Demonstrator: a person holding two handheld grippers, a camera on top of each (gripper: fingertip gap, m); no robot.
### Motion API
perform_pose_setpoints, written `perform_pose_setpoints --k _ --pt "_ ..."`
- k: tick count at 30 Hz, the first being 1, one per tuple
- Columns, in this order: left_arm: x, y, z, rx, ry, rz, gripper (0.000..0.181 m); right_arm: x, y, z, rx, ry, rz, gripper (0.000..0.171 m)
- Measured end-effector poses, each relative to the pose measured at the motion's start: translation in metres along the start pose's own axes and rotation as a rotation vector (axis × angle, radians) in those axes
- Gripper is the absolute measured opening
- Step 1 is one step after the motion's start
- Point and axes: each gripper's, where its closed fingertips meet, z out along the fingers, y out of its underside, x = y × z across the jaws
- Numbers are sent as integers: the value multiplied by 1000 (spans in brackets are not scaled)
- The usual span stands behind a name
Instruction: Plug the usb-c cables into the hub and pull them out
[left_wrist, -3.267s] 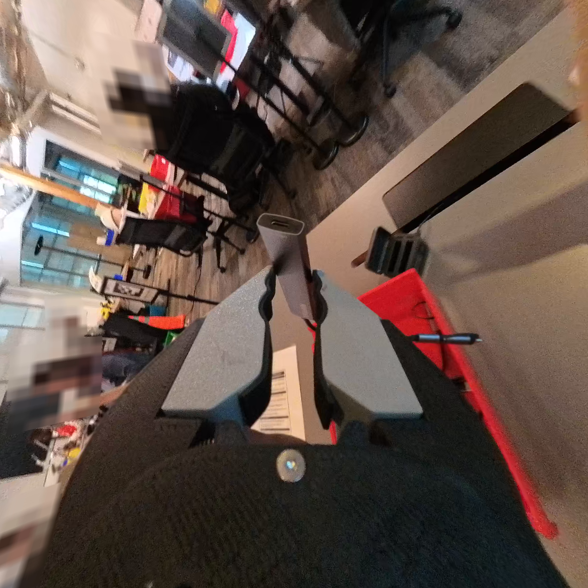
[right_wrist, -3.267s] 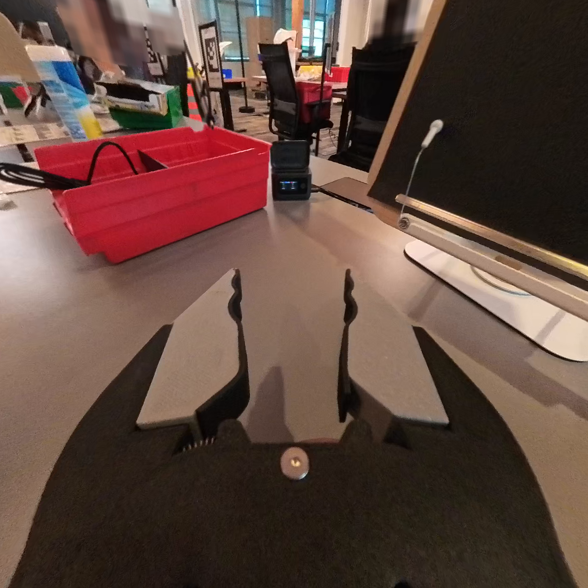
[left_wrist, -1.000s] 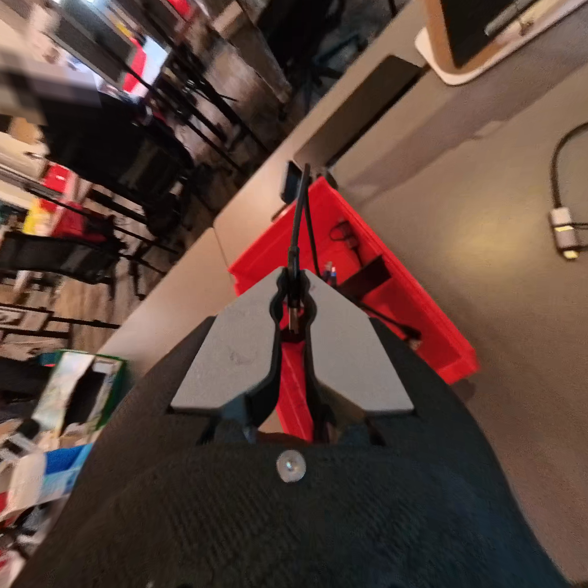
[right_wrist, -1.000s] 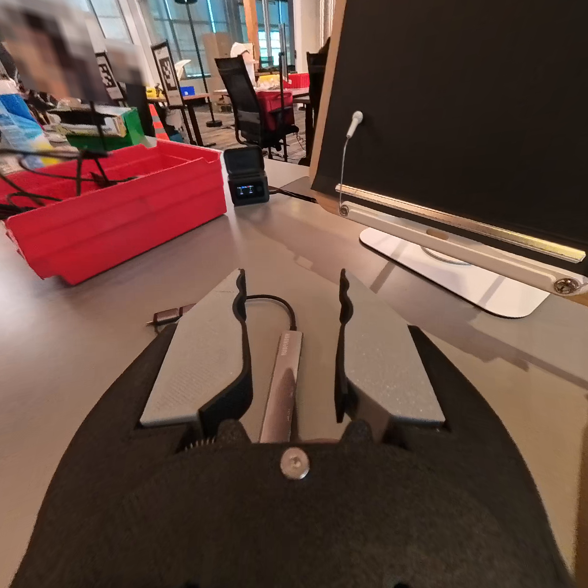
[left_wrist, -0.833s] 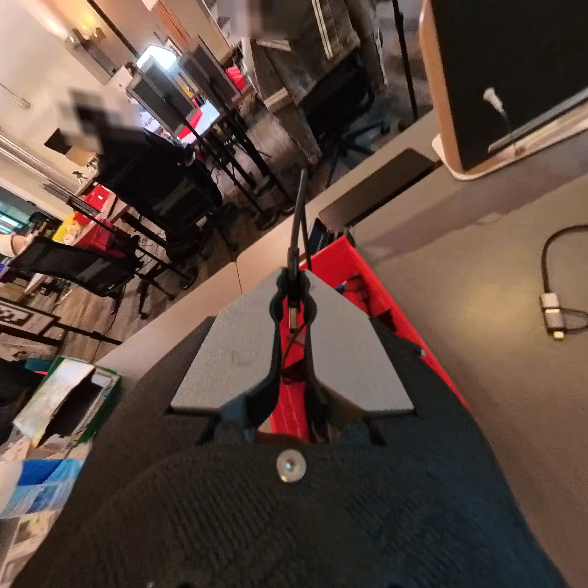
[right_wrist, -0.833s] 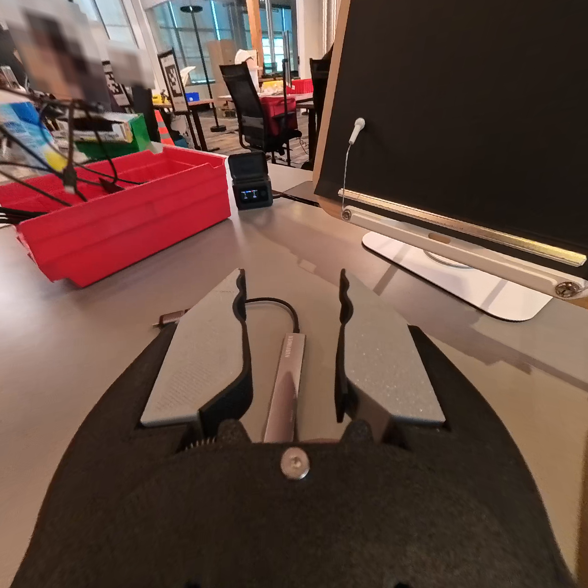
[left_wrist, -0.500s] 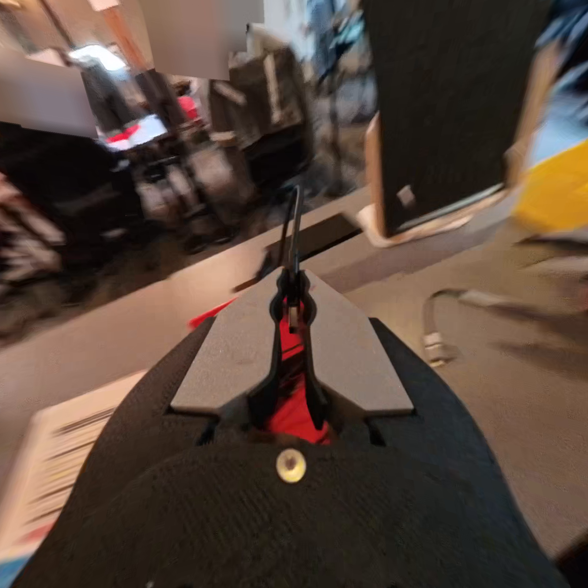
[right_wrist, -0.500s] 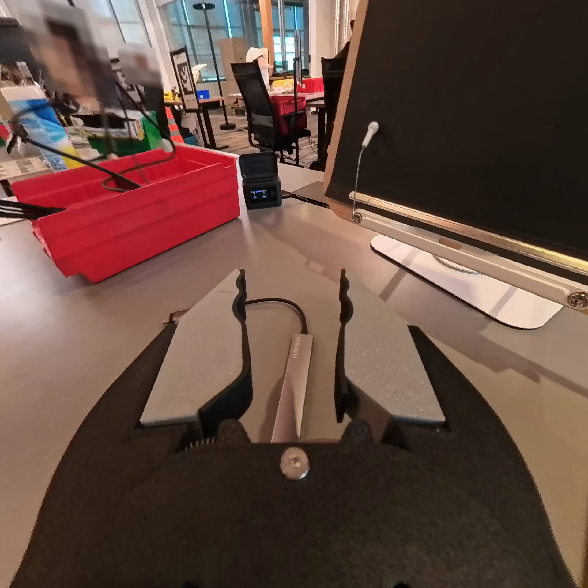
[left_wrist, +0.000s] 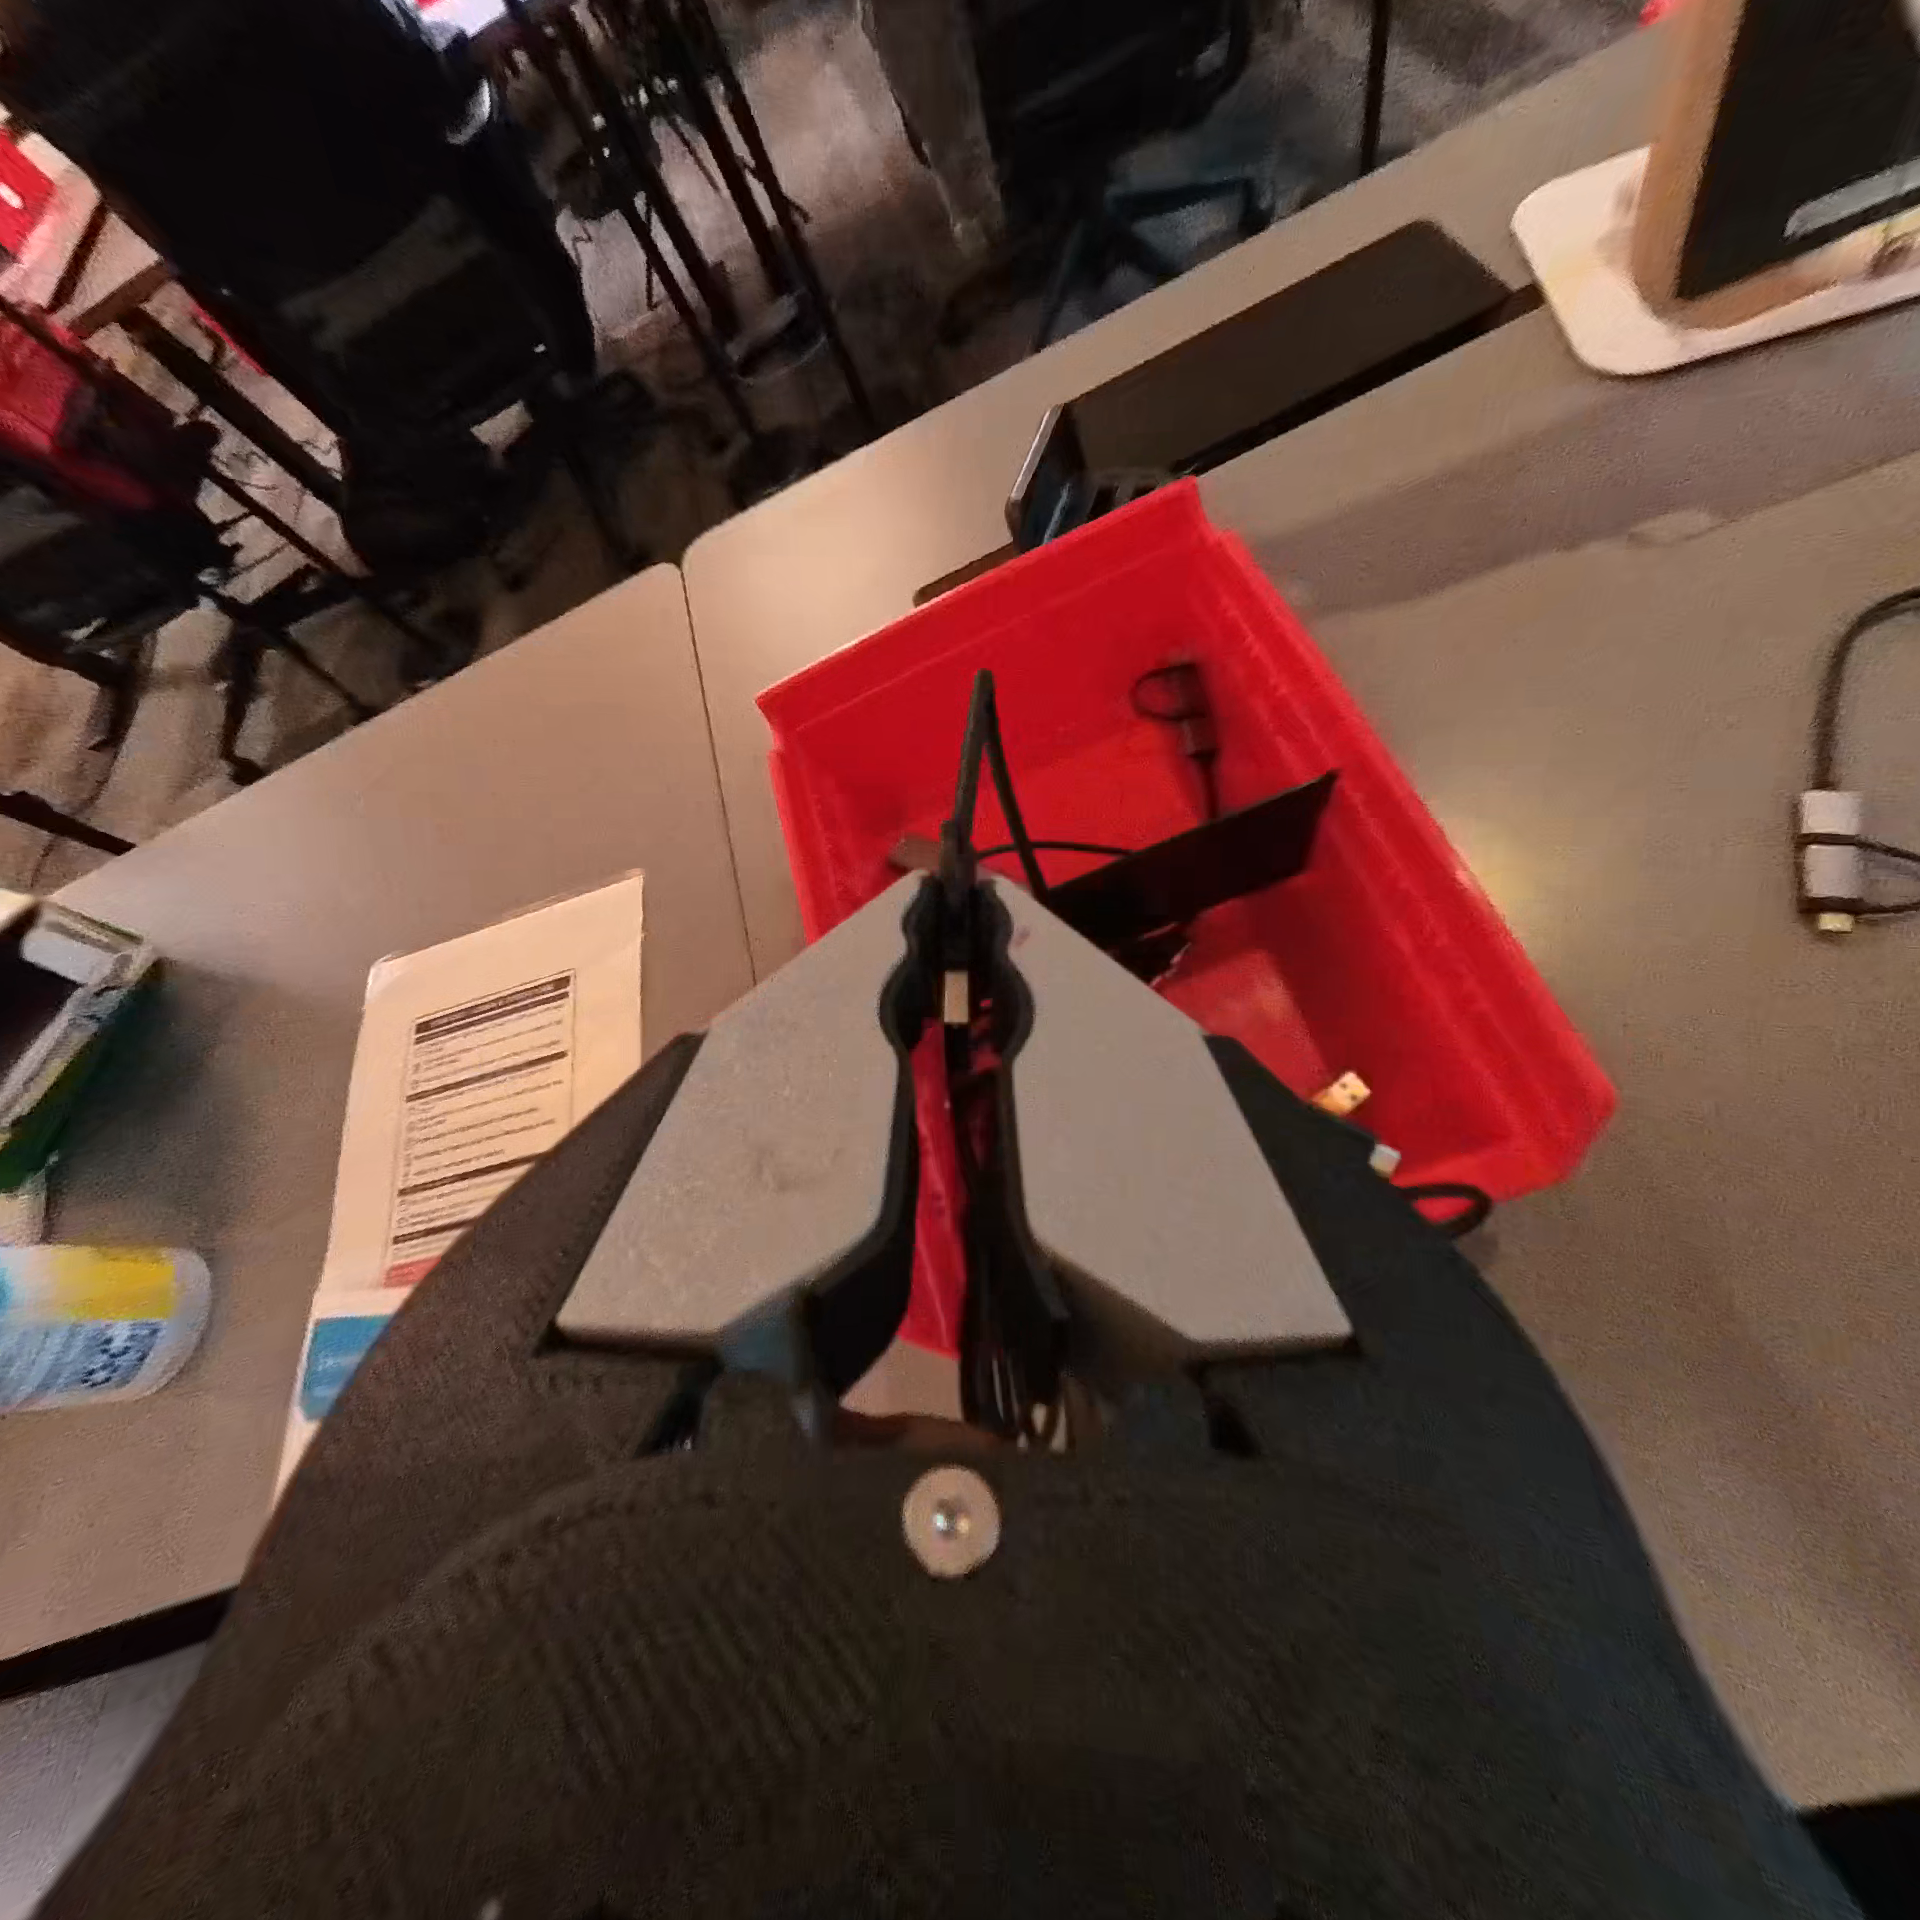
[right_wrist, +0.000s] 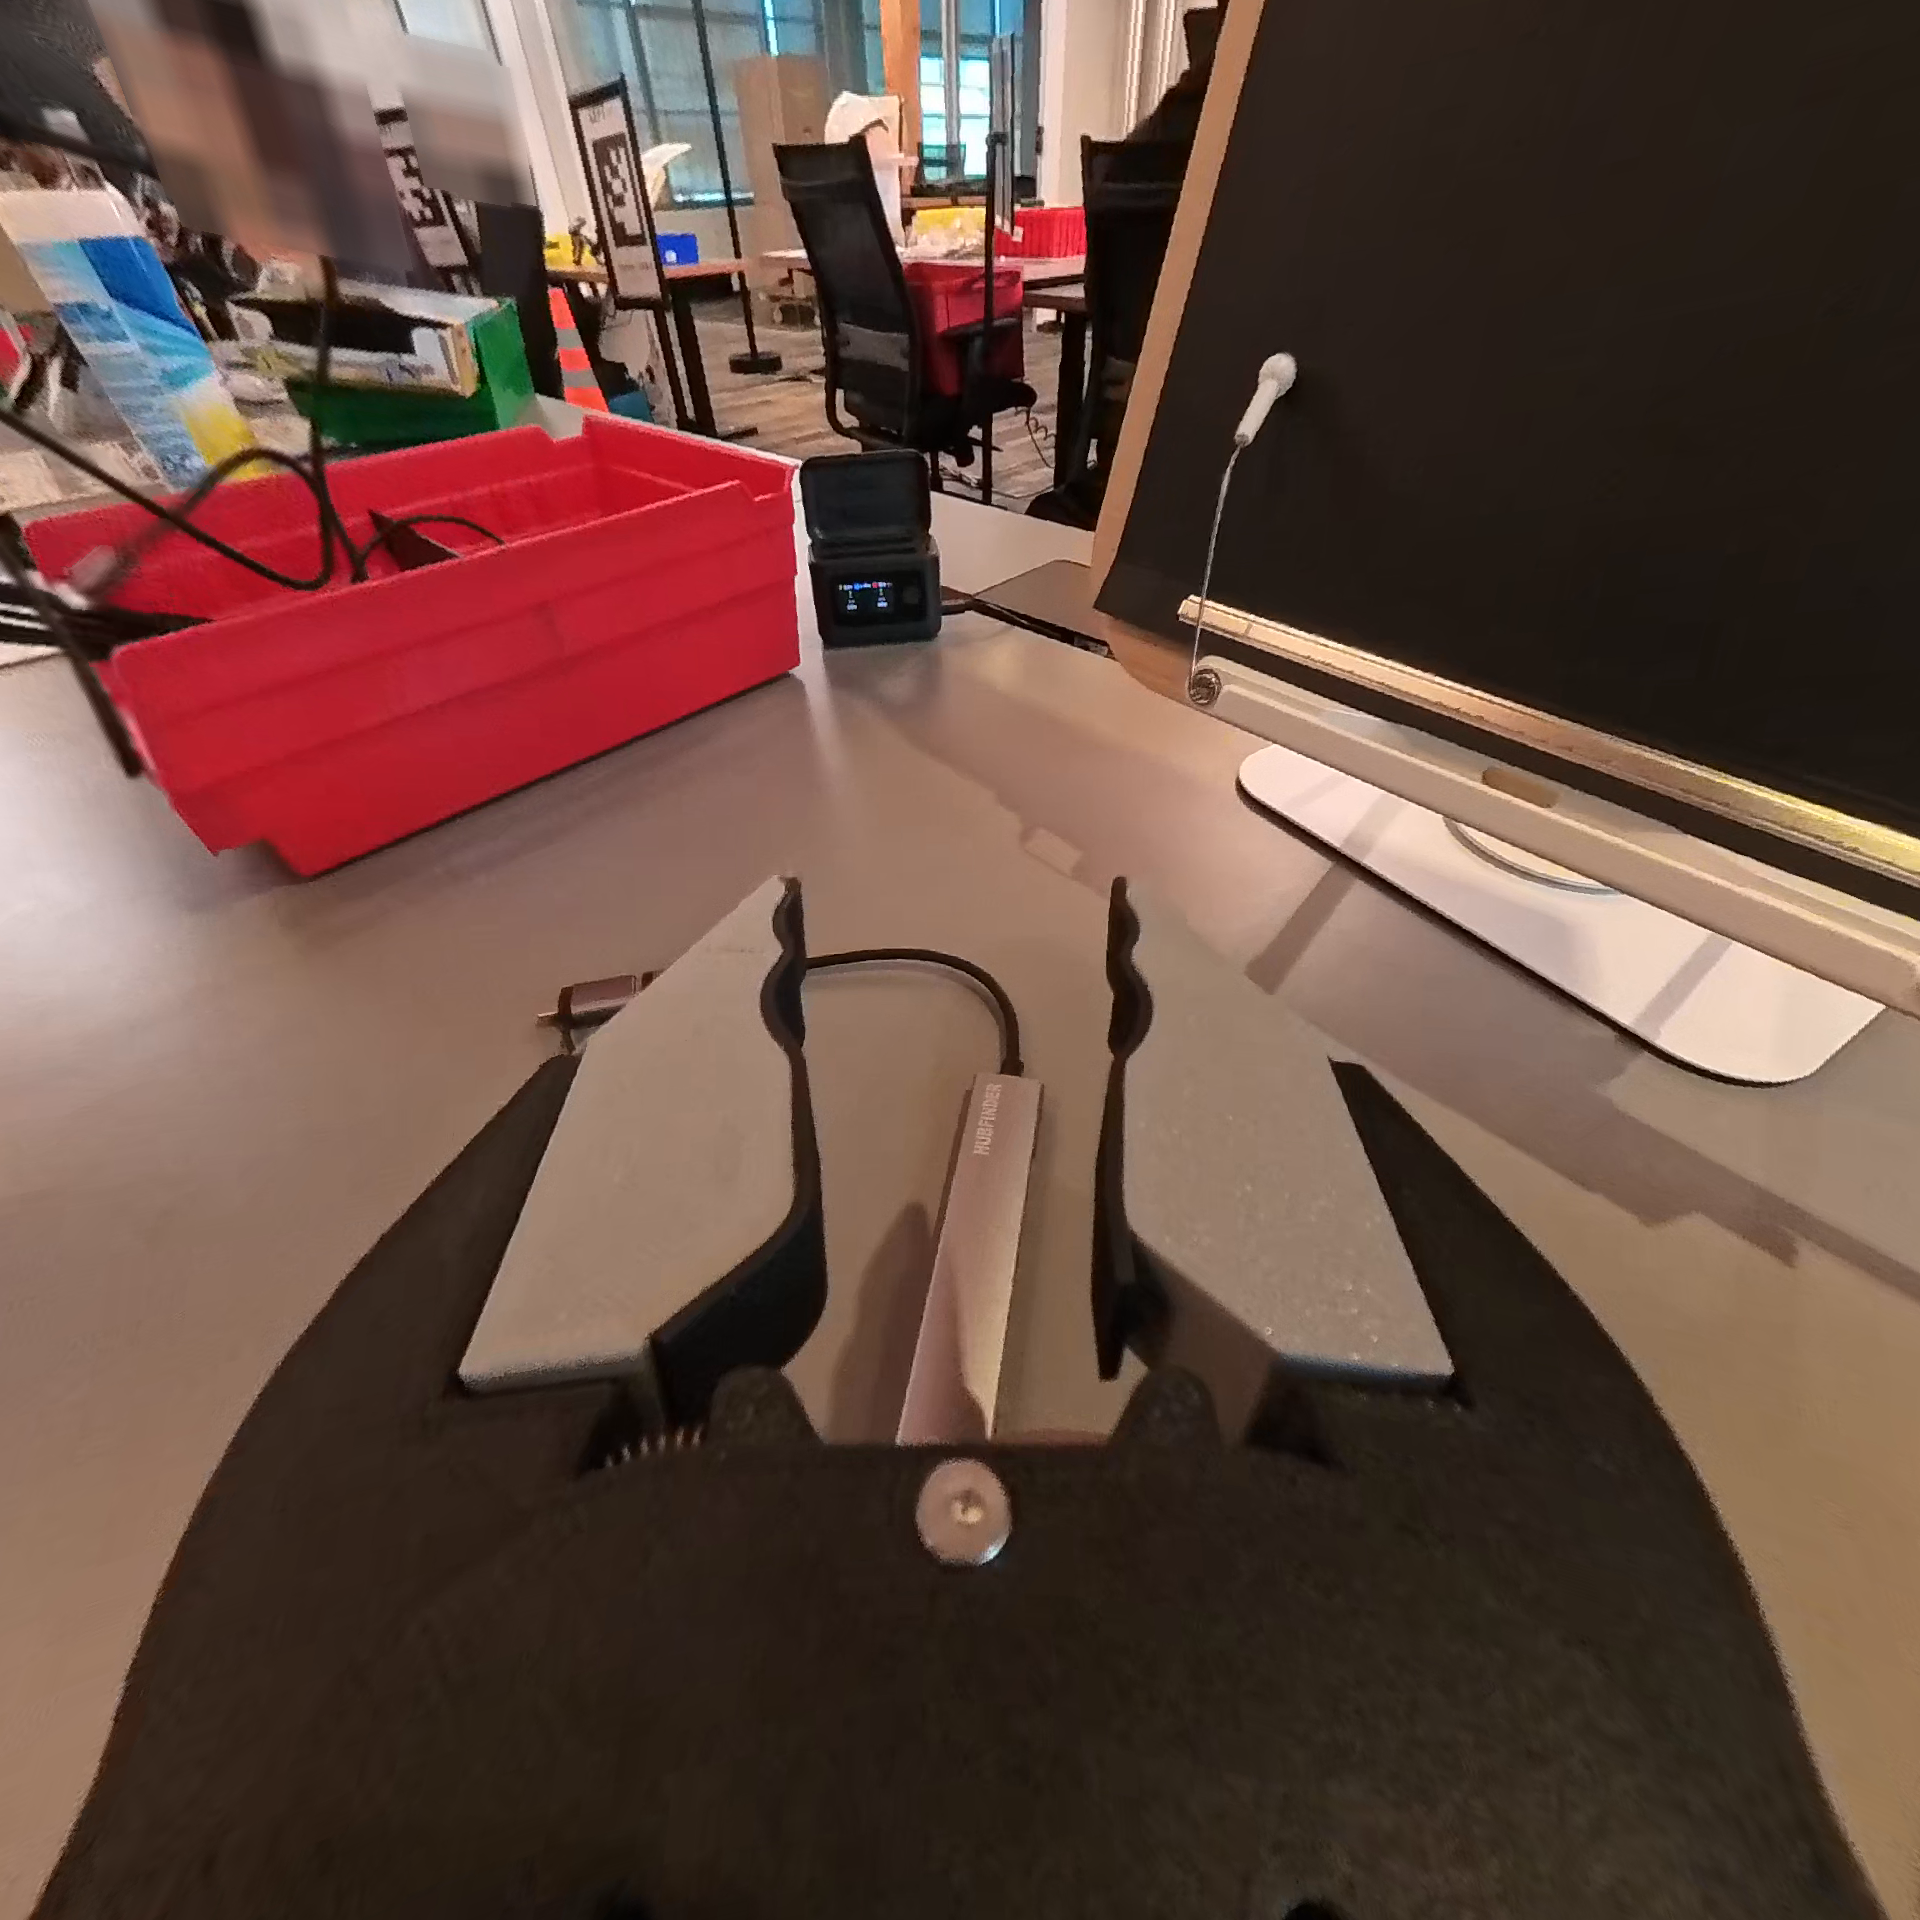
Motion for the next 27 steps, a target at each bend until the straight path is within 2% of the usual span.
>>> perform_pose_setpoints --k 2,5,8,10,13,15,16,17,19,21,22,23,25,27 --pt "2 -8 2 51 -17 13 5 0 2 1 -6 3 -5 56" --pt "10 -34 -3 209 89 -110 5 0 3 2 -12 5 -4 56" --pt "26 -57 -16 369 232 -109 5 0 6 3 -21 3 -3 56" --pt "25 -71 -28 468 224 -111 5 -1 7 3 -25 -3 0 56" --pt "10 -89 -40 580 218 -233 4 -6 12 7 -52 -25 2 57" --pt "-3 -92 -41 605 226 -326 5 -9 15 9 -68 -31 -12 57" --pt "6 -95 -44 614 285 -300 5 -10 16 9 -73 -32 -21 57" --pt "21 -98 -50 640 321 -209 4 -11 17 9 -76 -31 -30 57" --pt "32 -101 -60 680 232 -45 5 -12 16 9 -74 -28 -46 57" --pt "6 -101 -53 648 188 -217 4 -13 15 9 -71 -28 -51 57" --pt "8 -100 -50 623 269 -291 4 -14 16 9 -74 -32 -49 57" --pt "21 -99 -51 594 306 -243 4 -14 17 10 -78 -34 -49 57" --pt "42 -98 -51 537 157 50 5 -14 17 10 -80 -30 -54 57" --pt "52 -110 -57 534 170 56 5 -14 16 10 -77 -31 -53 57"
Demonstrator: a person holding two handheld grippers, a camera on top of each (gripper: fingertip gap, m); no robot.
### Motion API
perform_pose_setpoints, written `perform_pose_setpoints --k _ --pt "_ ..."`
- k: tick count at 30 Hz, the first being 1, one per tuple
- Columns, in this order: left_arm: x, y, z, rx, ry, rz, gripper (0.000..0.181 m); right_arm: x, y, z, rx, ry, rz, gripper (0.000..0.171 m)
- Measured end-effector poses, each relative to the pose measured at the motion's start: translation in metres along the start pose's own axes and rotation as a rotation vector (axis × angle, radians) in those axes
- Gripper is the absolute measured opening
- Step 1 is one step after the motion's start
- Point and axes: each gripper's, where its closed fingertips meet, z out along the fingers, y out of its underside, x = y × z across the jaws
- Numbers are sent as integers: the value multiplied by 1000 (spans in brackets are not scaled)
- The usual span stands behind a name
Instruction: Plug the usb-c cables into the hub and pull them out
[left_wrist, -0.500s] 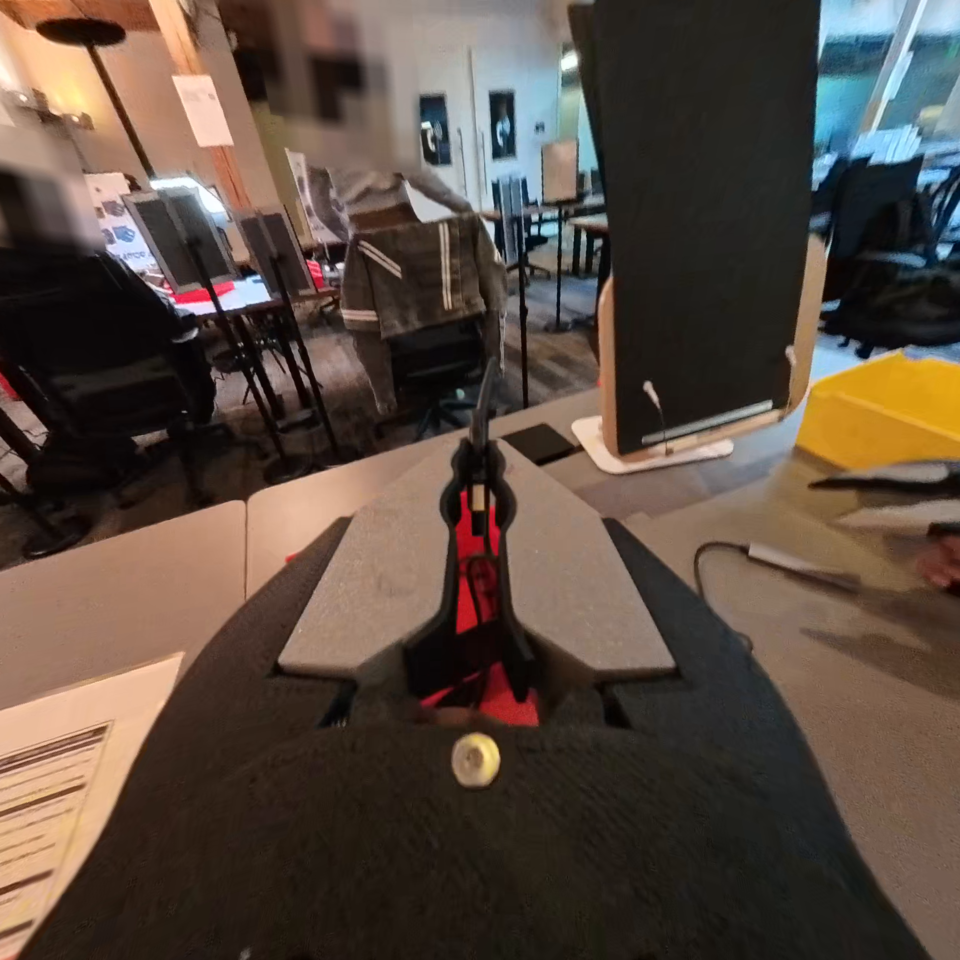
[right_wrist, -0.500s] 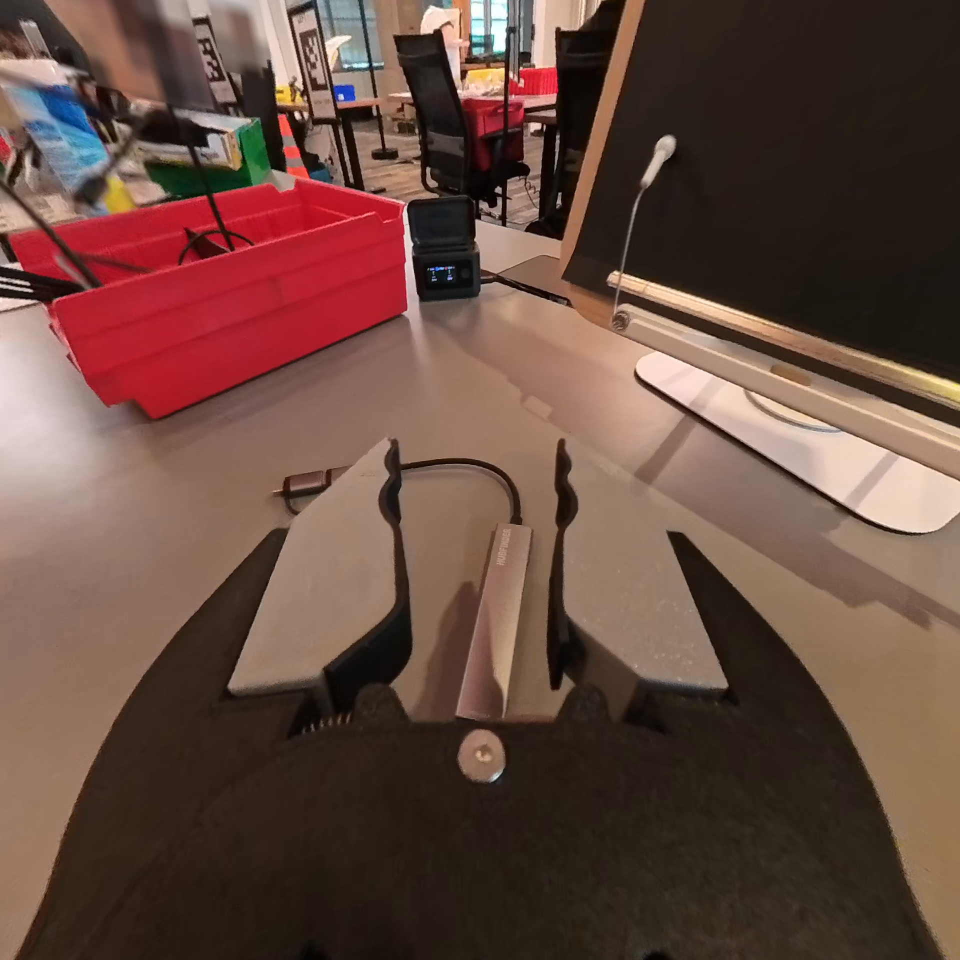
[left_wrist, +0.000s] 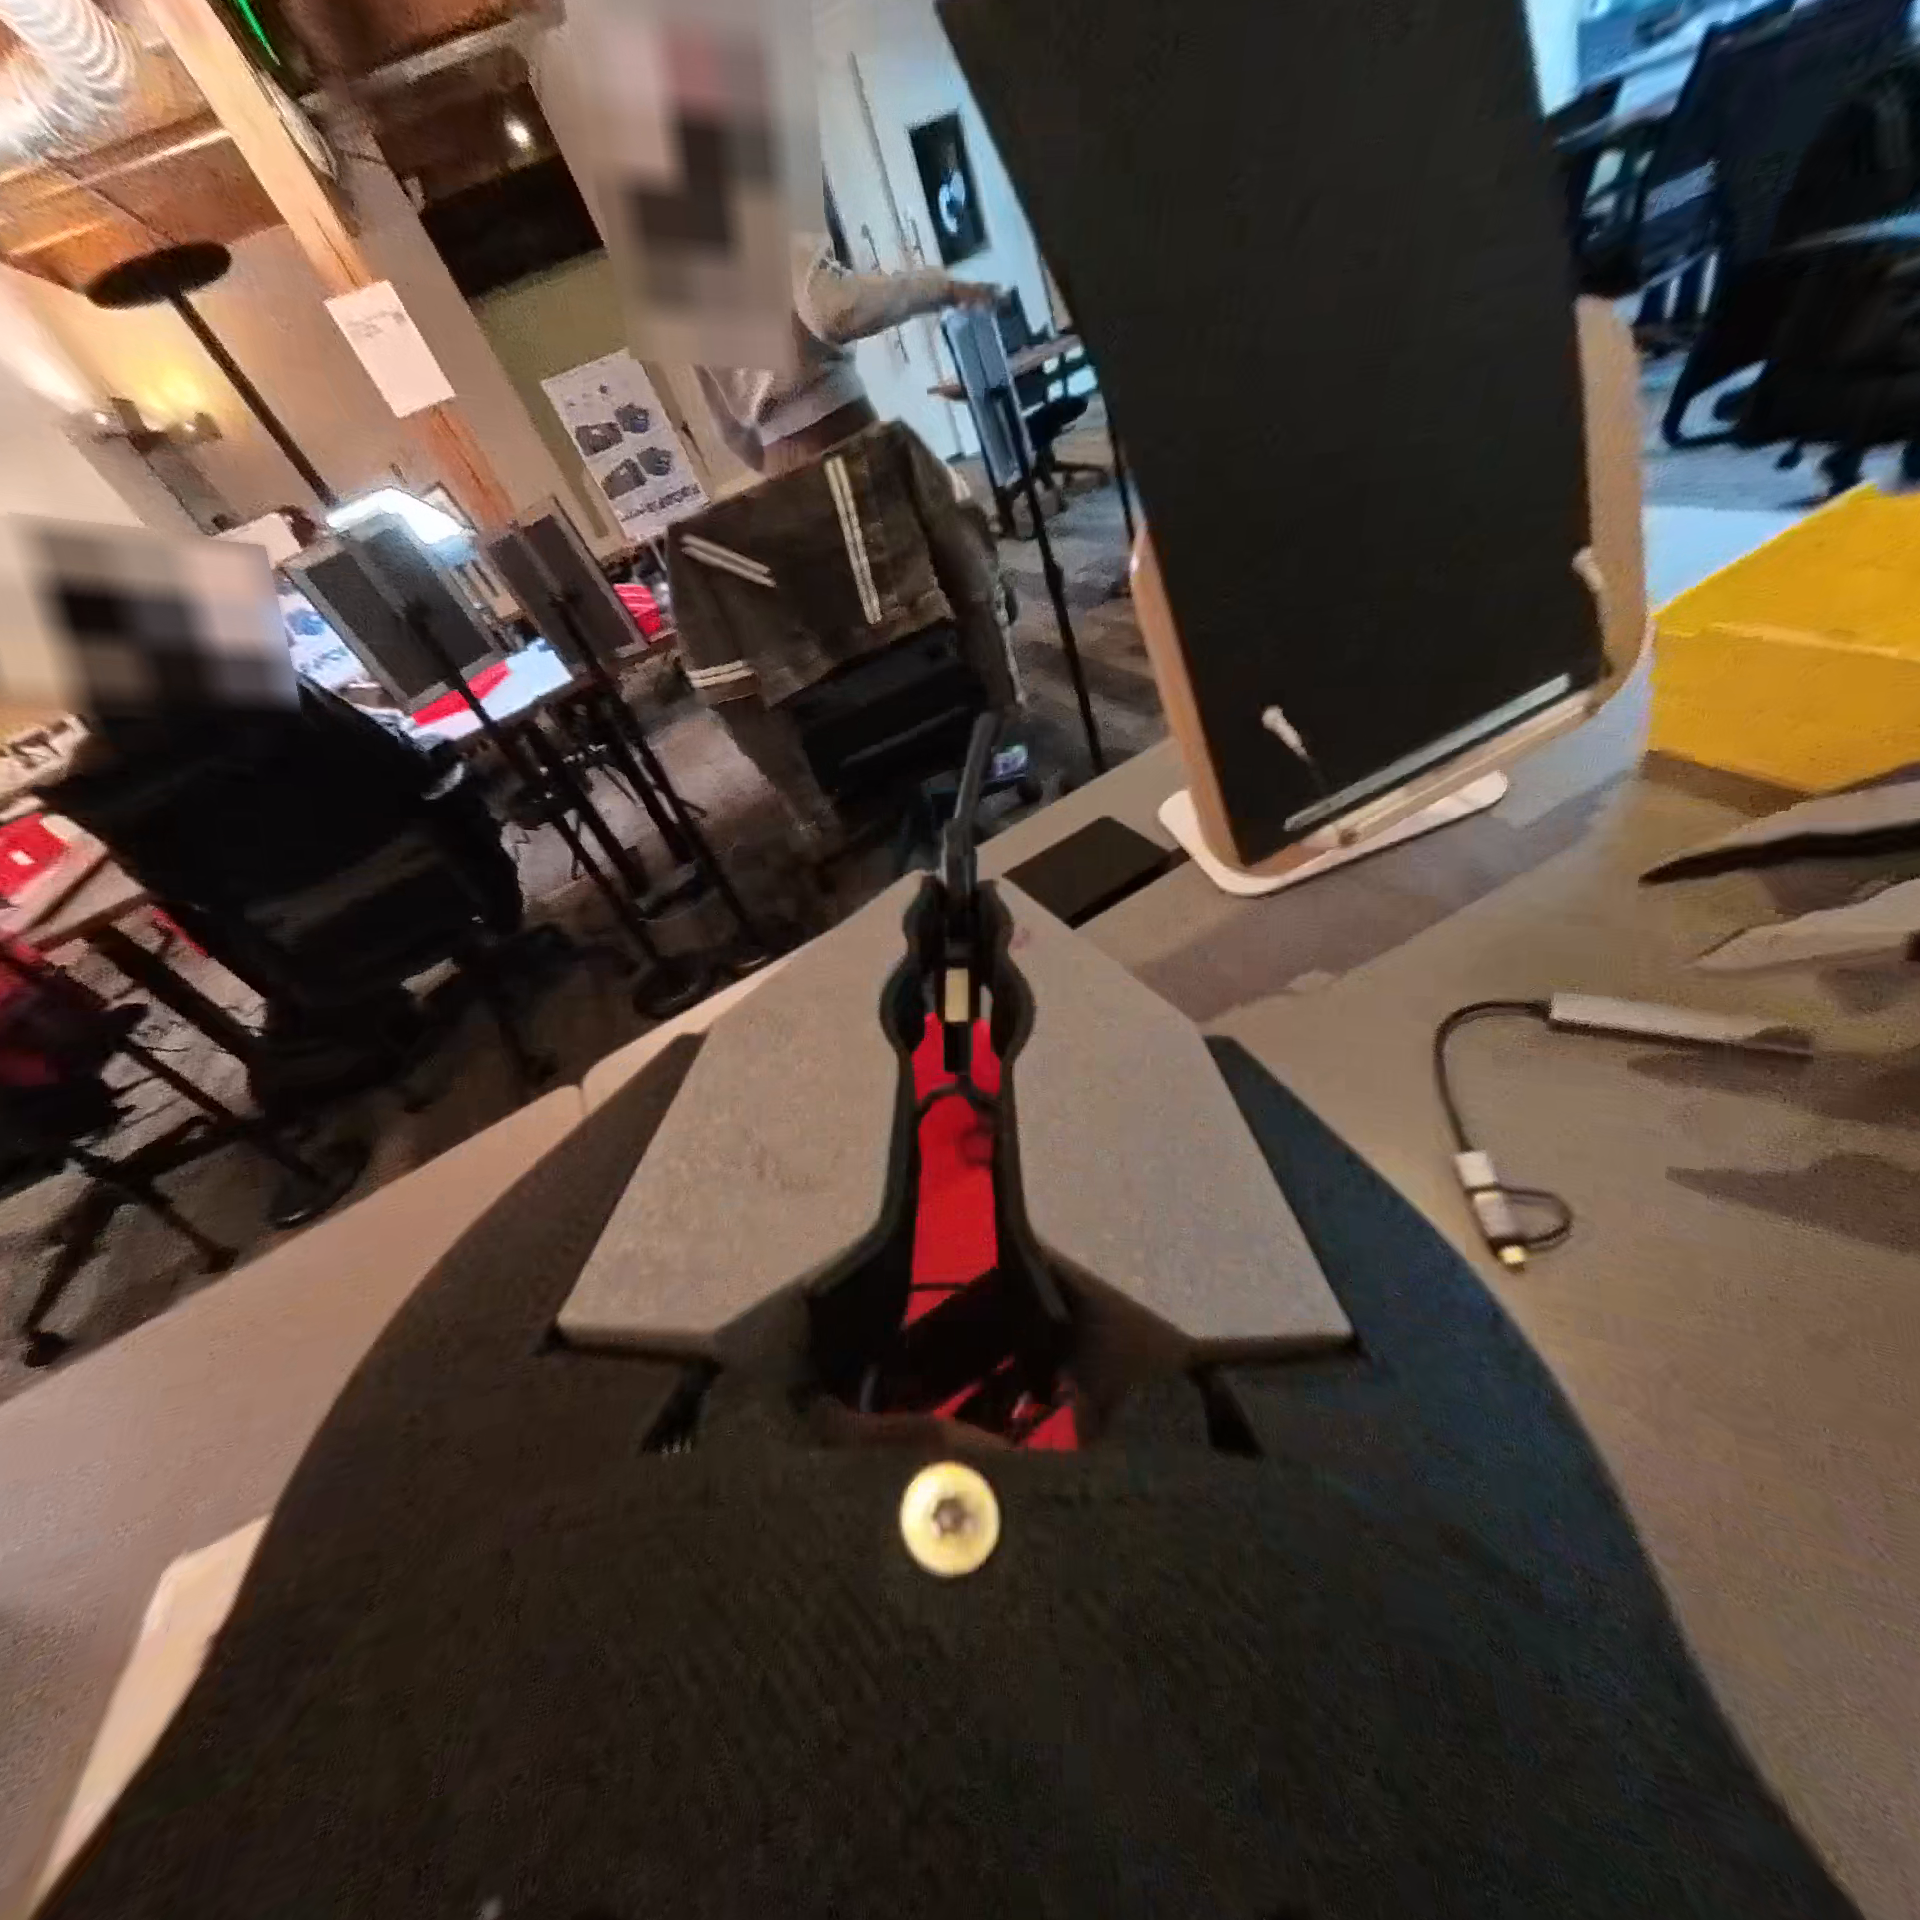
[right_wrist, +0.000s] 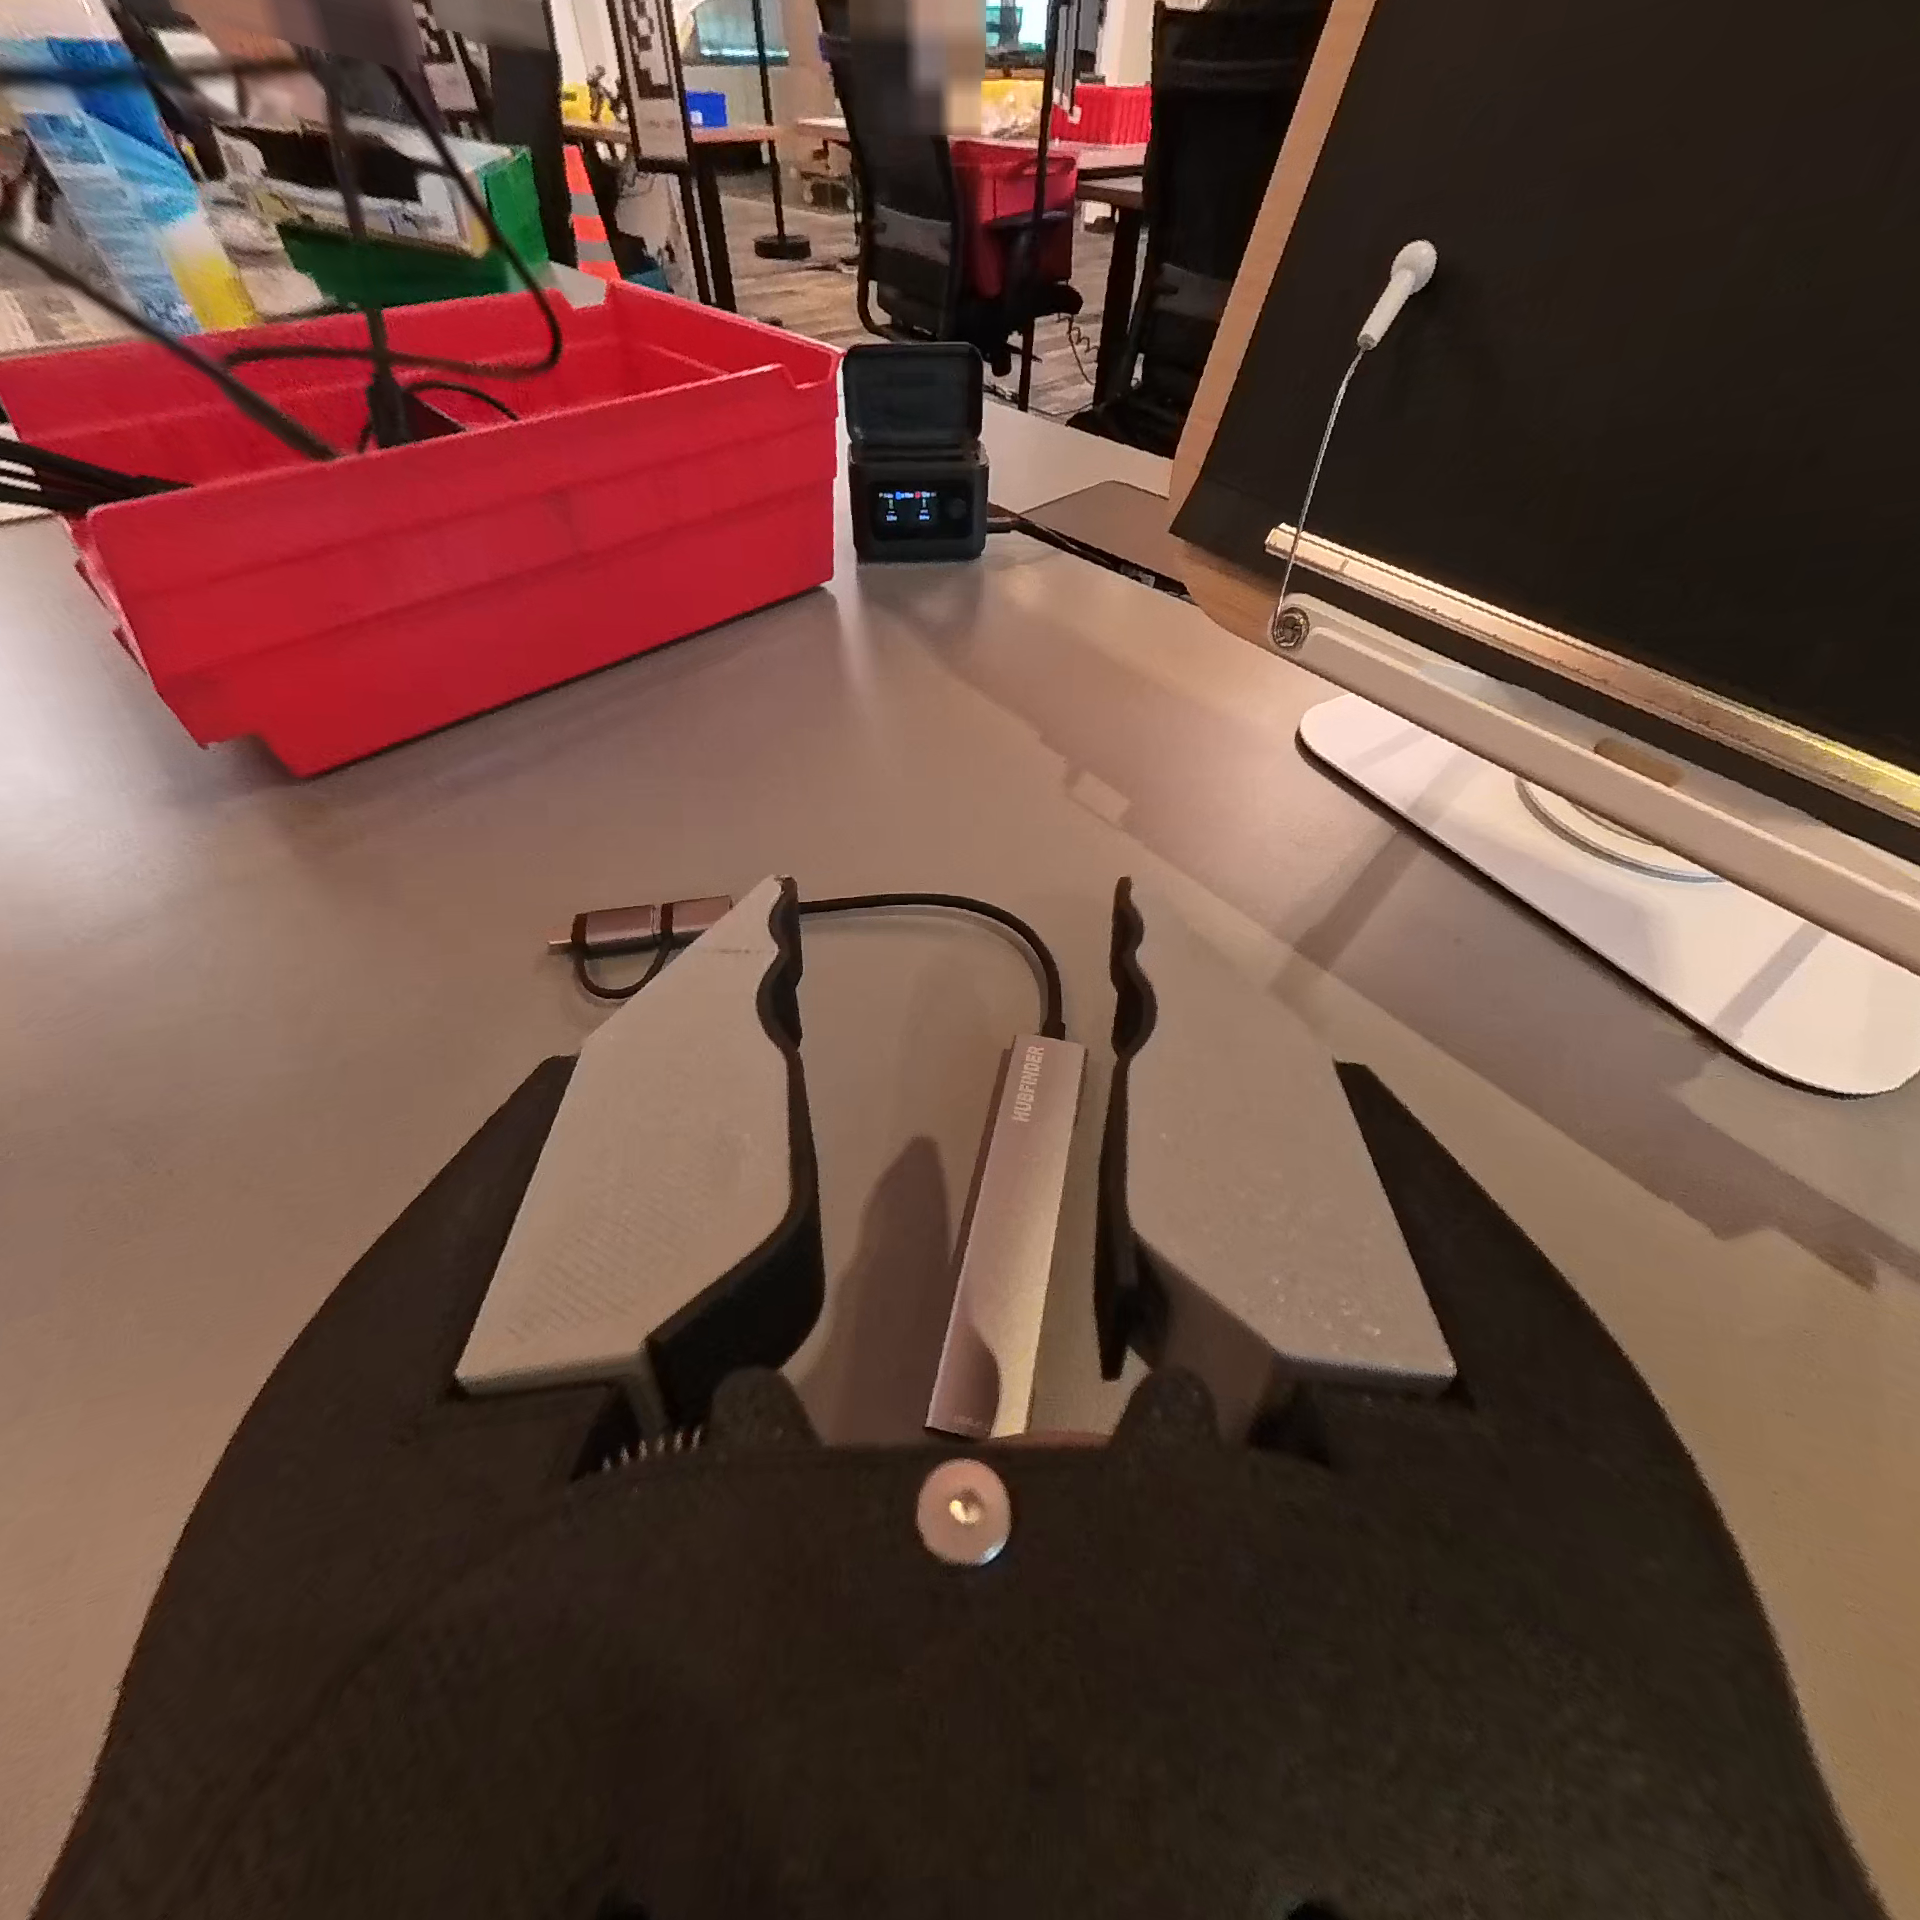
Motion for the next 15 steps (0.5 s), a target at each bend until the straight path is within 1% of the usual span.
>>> perform_pose_setpoints --k 2,6,8,12,15 --pt "-7 -22 -2 53 -10 -47 4 0 1 0 -5 -2 1 57" --pt "-24 -75 -10 135 -60 -19 5 2 -1 -2 5 8 1 57" --pt "-23 -107 -13 168 -55 2 5 3 -3 -3 11 8 5 57" --pt "0 -161 -15 204 -4 49 5 3 -8 -6 27 10 2 57" --pt "34 -187 -11 212 84 54 5 4 -15 -11 53 17 -5 57"
